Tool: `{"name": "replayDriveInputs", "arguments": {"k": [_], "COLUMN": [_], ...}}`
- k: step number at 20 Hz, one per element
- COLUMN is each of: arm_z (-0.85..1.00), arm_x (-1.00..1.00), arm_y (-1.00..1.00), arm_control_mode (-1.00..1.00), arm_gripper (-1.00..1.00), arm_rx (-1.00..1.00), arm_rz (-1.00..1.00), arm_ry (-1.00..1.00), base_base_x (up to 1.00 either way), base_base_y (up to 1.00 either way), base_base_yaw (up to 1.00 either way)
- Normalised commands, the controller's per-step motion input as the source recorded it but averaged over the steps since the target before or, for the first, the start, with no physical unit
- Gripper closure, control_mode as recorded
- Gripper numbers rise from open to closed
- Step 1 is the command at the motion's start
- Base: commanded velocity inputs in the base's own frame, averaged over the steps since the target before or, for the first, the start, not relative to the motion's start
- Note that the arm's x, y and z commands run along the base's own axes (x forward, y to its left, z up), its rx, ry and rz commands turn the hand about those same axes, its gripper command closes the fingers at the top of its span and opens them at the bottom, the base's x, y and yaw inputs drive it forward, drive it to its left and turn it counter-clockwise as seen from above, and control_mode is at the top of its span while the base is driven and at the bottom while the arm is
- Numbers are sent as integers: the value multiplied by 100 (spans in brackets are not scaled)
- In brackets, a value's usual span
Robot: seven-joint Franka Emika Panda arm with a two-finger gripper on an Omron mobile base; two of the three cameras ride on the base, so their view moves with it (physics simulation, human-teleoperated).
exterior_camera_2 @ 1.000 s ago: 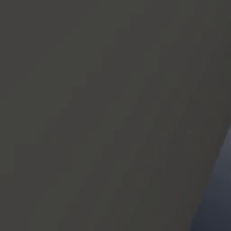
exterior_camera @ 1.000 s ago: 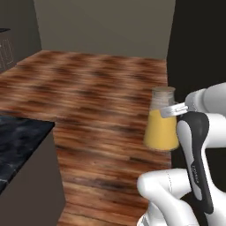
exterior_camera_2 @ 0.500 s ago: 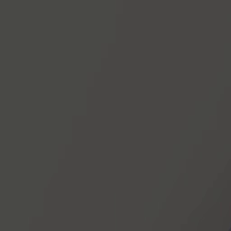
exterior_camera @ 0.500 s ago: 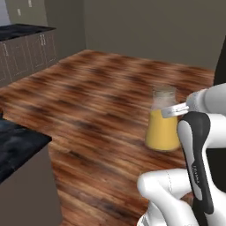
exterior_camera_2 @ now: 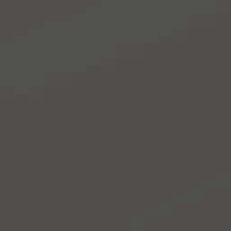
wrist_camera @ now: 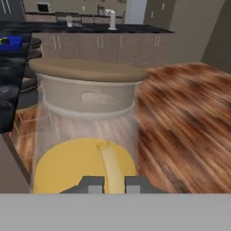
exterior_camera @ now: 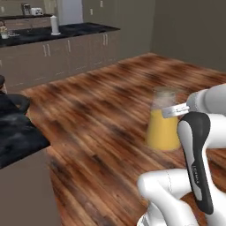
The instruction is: There is a tray on the dining counter. Grab the cup, mug, and pitcher and place them on the tray. The pitcher may be placed next to the tray if it cannot fit the tray.
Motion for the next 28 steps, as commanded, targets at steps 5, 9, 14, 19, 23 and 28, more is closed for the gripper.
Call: {"name": "replayDriveInputs", "arguments": {"k": [5, 9, 14, 19, 23, 28], "arm_z": [0, 0, 0, 0, 0, 0], "arm_x": [0, 0, 0, 0, 0, 0], "arm_y": [0, 0, 0, 0, 0, 0], "arm_control_mode": [100, 100, 100, 100, 100, 100], "arm_gripper": [100, 100, 100, 100, 100, 100], "arm_rx": [0, 0, 0, 0, 0, 0], "arm_rz": [0, 0, 0, 0, 0, 0], "arm_ry": [0, 0, 0, 0, 0, 0], "base_base_x": [82, 81, 80, 72, 77, 78], "base_base_y": [-94, -97, -100, -100, -100, -100], "base_base_yaw": [66, 64, 62, 61, 59, 59]}}
